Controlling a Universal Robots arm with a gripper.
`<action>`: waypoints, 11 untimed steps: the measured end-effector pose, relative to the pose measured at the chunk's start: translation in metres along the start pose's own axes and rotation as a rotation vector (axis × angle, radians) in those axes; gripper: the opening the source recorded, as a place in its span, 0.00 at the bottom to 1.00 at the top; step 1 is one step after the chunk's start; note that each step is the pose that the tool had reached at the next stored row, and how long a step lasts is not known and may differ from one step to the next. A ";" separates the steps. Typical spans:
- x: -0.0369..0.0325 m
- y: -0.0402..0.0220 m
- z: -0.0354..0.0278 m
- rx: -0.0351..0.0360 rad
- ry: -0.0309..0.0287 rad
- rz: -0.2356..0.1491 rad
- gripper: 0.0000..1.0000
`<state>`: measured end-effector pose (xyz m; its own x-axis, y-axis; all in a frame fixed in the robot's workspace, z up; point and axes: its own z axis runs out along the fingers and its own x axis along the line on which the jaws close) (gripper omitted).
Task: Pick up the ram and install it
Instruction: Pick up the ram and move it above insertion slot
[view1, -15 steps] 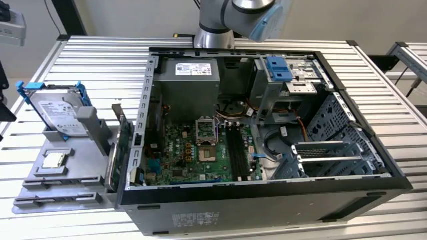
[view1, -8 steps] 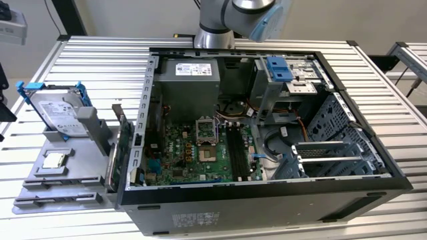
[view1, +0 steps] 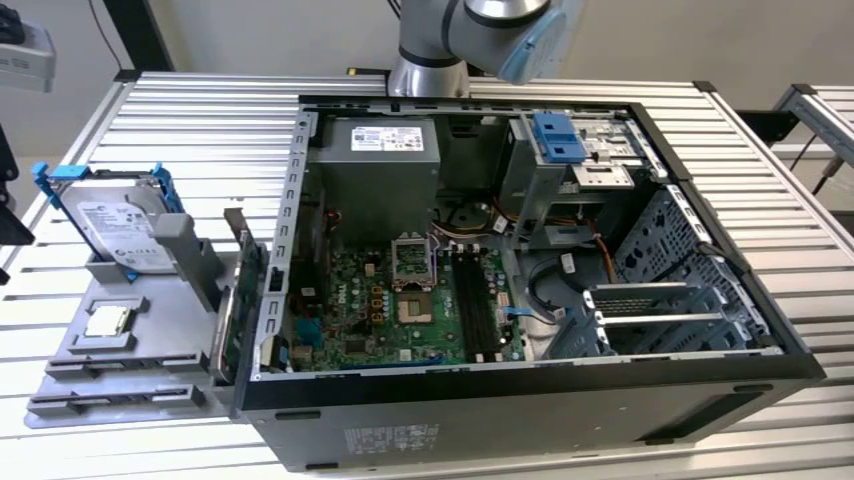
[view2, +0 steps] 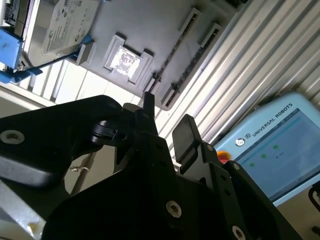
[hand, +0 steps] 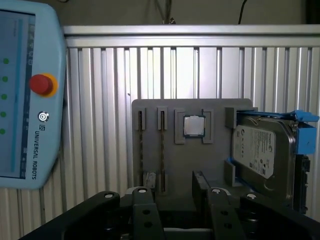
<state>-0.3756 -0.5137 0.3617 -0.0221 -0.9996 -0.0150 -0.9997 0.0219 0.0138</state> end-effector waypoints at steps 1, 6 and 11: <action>0.0000 0.0000 0.0003 0.0000 0.0000 0.000 1.00; 0.0002 0.0000 0.0021 0.0000 0.0000 0.000 1.00; 0.0002 -0.0001 0.0043 -0.0001 0.0000 0.000 1.00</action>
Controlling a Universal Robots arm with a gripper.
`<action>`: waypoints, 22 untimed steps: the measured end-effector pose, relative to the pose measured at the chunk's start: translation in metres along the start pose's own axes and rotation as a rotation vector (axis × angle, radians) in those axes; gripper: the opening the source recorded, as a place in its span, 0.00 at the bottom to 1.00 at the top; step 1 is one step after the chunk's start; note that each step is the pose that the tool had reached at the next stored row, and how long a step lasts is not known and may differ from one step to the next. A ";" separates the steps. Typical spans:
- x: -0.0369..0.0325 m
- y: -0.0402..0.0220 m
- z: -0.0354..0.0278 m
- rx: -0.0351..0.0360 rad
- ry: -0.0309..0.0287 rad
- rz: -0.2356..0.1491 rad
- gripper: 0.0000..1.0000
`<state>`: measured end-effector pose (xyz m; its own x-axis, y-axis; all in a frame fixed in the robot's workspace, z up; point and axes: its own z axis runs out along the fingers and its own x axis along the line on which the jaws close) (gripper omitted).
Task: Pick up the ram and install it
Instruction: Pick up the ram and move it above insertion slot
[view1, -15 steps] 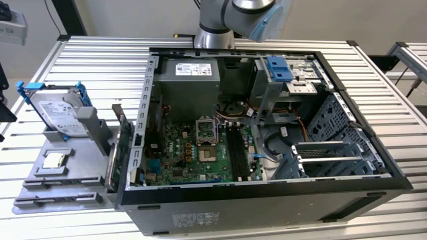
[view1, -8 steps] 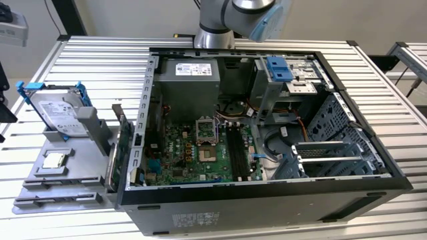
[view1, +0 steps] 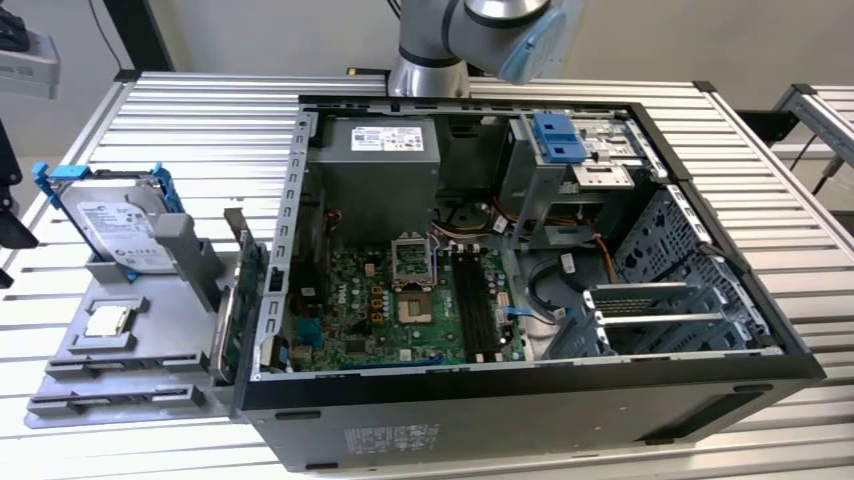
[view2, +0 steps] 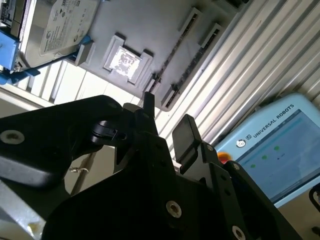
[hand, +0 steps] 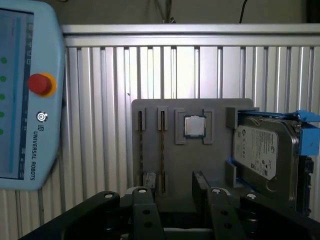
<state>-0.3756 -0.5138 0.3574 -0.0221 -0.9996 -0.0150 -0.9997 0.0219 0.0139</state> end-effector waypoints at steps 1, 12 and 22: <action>0.0000 0.0000 0.0003 0.0000 0.0000 0.000 1.00; 0.0001 0.0000 0.0014 0.0000 0.0000 0.000 1.00; 0.0002 -0.0001 0.0069 0.0001 0.0000 0.000 1.00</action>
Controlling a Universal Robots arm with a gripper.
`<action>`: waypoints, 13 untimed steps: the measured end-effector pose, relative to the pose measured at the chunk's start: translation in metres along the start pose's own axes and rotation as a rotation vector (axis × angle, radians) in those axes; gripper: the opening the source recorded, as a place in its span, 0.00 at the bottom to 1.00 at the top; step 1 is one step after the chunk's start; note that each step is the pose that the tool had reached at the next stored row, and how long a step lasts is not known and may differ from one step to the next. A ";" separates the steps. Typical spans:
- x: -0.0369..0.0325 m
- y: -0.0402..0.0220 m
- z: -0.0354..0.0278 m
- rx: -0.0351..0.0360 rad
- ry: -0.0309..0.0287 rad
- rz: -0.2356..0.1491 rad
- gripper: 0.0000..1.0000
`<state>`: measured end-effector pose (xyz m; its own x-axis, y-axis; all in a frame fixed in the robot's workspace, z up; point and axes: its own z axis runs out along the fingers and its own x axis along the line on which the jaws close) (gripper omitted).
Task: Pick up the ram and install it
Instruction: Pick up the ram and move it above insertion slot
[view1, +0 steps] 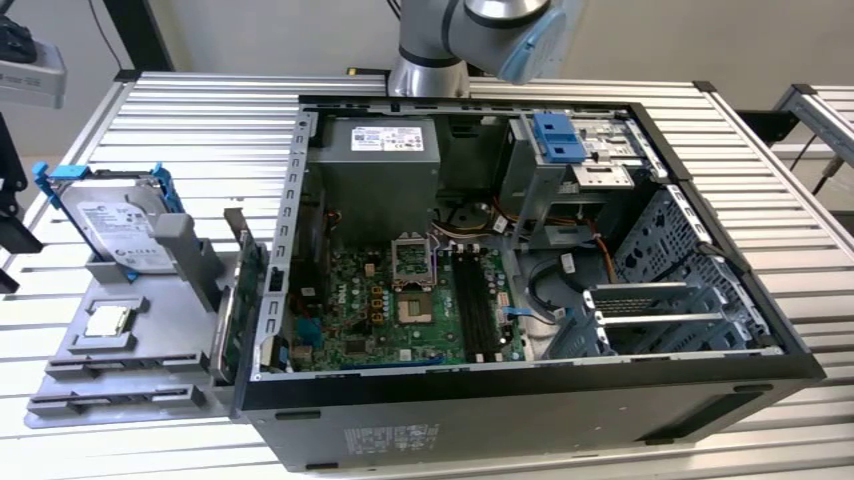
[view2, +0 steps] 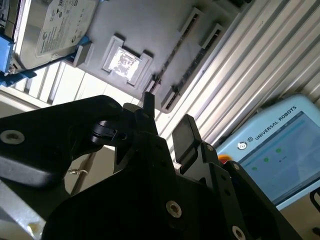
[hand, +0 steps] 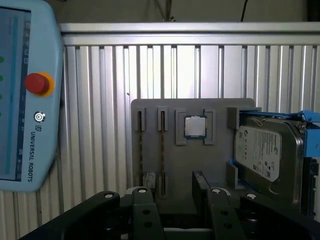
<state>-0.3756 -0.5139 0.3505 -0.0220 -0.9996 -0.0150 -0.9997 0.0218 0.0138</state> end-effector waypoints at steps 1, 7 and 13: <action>0.0000 0.0000 0.0009 -0.0001 0.0001 0.000 1.00; 0.0000 0.0000 0.0023 -0.0002 0.0001 0.000 1.00; 0.0000 0.0000 0.0025 -0.0002 0.0001 0.000 1.00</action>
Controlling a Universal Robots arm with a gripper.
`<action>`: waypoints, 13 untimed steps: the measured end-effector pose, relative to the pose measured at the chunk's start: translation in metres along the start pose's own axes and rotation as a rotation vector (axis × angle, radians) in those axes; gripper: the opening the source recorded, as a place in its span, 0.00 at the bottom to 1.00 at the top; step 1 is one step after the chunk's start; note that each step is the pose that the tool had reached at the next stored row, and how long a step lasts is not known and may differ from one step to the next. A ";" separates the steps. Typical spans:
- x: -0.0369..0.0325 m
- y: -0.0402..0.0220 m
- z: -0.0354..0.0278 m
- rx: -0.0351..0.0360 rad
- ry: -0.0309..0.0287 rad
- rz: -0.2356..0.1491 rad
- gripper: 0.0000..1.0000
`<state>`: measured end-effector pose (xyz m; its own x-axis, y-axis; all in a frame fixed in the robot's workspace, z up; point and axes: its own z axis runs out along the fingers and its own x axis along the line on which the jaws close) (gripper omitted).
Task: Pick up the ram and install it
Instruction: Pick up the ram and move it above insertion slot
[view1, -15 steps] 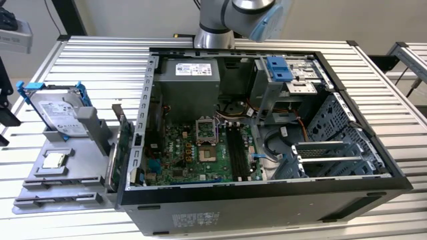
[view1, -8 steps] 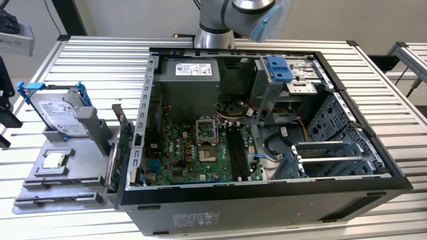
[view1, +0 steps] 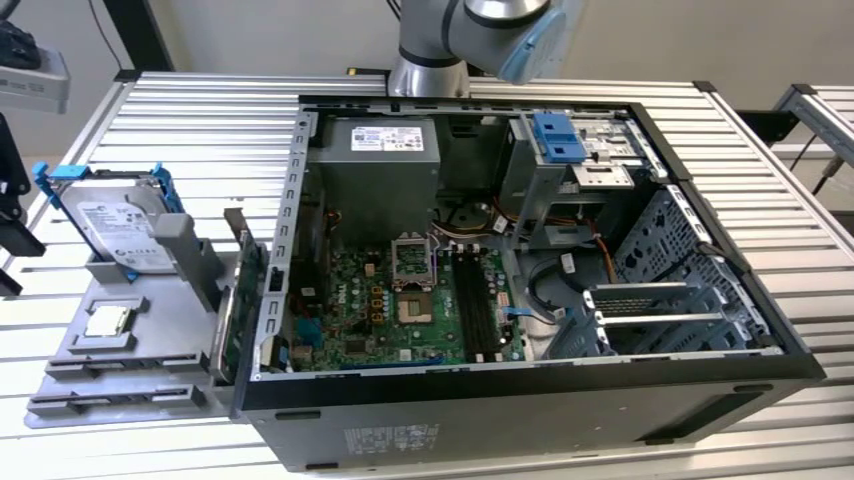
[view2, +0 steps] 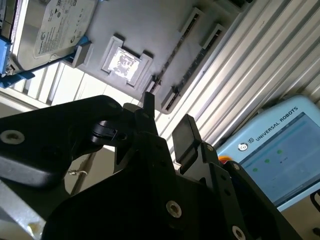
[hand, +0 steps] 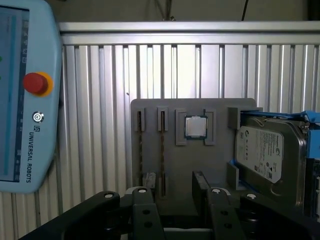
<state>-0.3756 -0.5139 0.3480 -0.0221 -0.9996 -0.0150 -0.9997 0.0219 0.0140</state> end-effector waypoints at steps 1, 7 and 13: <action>0.0000 0.0000 0.0000 0.0000 0.0000 0.000 1.00; 0.0000 -0.0001 0.0033 0.0002 -0.0003 0.000 1.00; 0.0002 -0.0002 0.0135 -0.0001 0.0000 0.000 1.00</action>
<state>-0.3756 -0.5139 0.3345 -0.0220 -0.9996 -0.0150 -0.9997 0.0218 0.0141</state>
